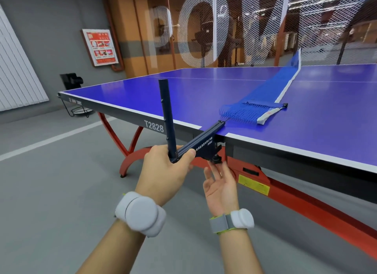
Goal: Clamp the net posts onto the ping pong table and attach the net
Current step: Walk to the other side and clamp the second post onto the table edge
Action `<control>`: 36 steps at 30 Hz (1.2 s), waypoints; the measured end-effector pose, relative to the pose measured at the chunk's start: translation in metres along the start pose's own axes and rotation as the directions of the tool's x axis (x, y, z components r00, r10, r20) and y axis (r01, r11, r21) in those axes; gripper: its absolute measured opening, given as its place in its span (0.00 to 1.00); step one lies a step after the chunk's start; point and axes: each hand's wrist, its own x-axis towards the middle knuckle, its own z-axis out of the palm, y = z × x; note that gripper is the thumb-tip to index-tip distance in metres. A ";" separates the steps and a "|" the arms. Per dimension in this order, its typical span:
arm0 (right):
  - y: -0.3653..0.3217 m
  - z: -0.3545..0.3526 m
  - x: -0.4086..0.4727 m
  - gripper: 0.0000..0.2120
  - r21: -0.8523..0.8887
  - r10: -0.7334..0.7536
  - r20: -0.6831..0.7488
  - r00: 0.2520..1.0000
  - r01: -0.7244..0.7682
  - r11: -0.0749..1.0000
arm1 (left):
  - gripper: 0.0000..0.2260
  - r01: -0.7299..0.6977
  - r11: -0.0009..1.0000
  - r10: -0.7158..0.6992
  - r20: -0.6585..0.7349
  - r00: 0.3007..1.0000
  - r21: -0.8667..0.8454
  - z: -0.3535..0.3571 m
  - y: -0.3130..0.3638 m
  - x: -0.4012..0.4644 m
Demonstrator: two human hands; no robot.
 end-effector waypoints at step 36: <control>0.006 0.011 0.008 0.22 -0.006 0.034 0.025 0.999 -0.034 0.999 | 0.08 0.060 0.998 -0.060 -0.033 0.998 0.009 -0.001 0.005 0.000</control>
